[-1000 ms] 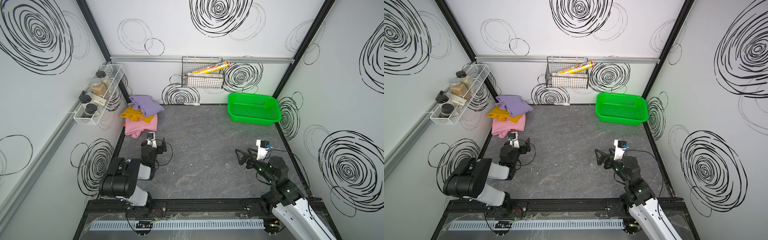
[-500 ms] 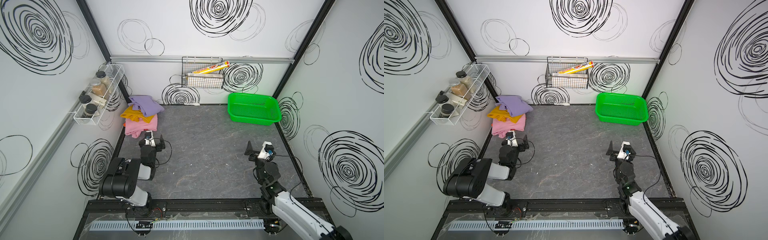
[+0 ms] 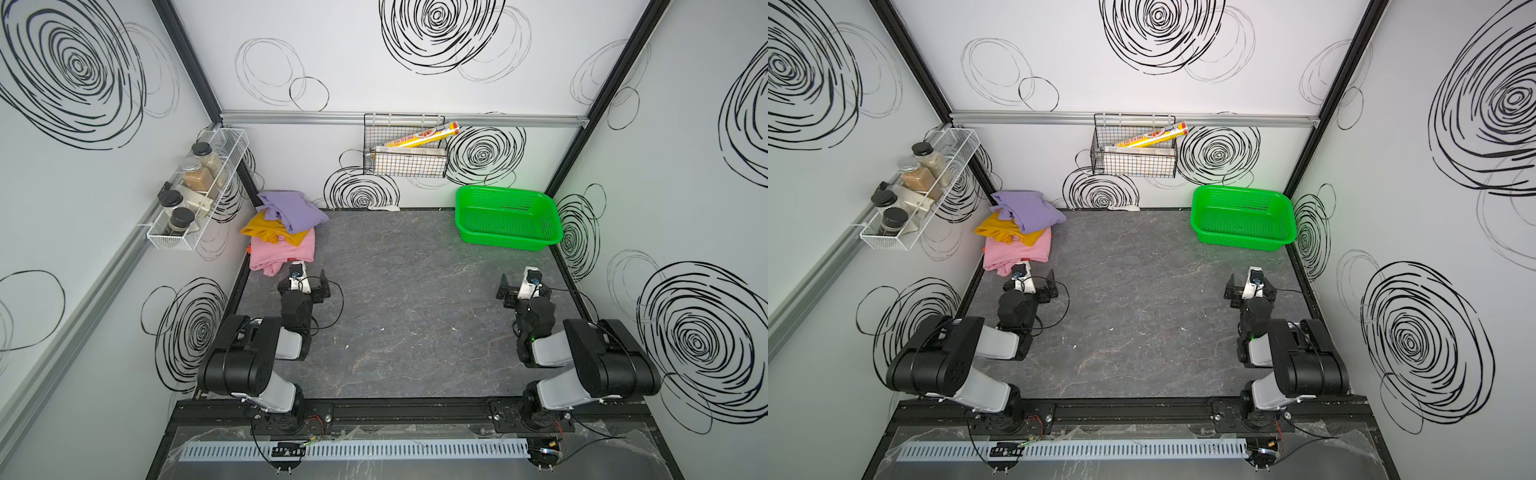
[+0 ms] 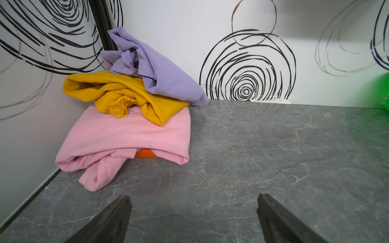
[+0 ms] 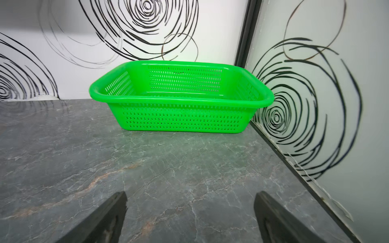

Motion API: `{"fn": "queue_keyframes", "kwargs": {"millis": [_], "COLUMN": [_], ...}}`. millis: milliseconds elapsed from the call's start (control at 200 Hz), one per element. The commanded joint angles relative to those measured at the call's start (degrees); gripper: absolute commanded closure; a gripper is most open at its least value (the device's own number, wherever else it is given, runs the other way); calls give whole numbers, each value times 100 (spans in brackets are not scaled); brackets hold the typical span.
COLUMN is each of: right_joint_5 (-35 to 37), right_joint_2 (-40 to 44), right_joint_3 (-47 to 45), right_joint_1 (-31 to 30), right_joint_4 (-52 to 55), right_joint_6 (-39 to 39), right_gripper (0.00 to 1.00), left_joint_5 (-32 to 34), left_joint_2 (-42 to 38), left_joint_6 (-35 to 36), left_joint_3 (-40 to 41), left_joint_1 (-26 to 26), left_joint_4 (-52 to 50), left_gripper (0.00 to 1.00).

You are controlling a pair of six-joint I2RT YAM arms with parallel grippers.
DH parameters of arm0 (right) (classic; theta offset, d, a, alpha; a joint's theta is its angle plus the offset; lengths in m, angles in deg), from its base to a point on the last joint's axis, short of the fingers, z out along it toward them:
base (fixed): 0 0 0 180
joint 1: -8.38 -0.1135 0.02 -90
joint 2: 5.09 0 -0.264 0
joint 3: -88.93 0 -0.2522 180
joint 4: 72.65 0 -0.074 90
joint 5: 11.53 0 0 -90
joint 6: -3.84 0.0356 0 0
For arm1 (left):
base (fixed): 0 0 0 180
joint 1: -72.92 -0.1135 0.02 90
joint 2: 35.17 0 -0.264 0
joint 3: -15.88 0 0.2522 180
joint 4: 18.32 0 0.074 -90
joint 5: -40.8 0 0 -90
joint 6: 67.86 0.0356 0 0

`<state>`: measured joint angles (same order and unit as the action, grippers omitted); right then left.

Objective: Fold and stack t-shirts
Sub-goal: Reset both arms

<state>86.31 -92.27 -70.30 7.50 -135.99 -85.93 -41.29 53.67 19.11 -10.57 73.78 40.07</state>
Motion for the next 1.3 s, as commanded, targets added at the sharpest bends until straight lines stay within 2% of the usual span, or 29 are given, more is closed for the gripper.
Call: {"fn": "queue_keyframes", "kwargs": {"millis": [0, 50, 110, 200, 300, 416, 491, 1297], "right_joint_5": [-635, -887, -942, -1074, -1466, -1441, -781, -784], "right_joint_2": [121, -5, -91, -36, -50, -45, -55, -43], "right_joint_3": [283, 459, 329, 373, 223, 236, 321, 328], "right_joint_1": [35, 36, 62, 88, 89, 93, 89, 87], "right_joint_4": [211, 372, -49, 155, -185, -145, 5, 20], "right_joint_6": [2, -107, -69, -97, -234, -230, -2, -32], "right_gripper": [0, 0, 0, 0, 0, 0, 0, 0], "left_joint_5": [15, 21, 27, 27, 23, 22, 23, 27], "left_joint_2": [20, 20, 20, 18, 18, 16, 20, 12], "left_joint_6": [-49, -49, -49, -42, -49, -49, -49, -49], "left_joint_3": [-41, -46, -41, -44, -42, -42, -47, -49], "left_joint_1": [10, 10, 7, 10, 4, 9, 4, 10], "left_joint_4": [346, 340, 342, 342, 344, 338, 338, 338], "left_gripper": [1, 1, 1, 1, 1, 1, 1, 1]}}
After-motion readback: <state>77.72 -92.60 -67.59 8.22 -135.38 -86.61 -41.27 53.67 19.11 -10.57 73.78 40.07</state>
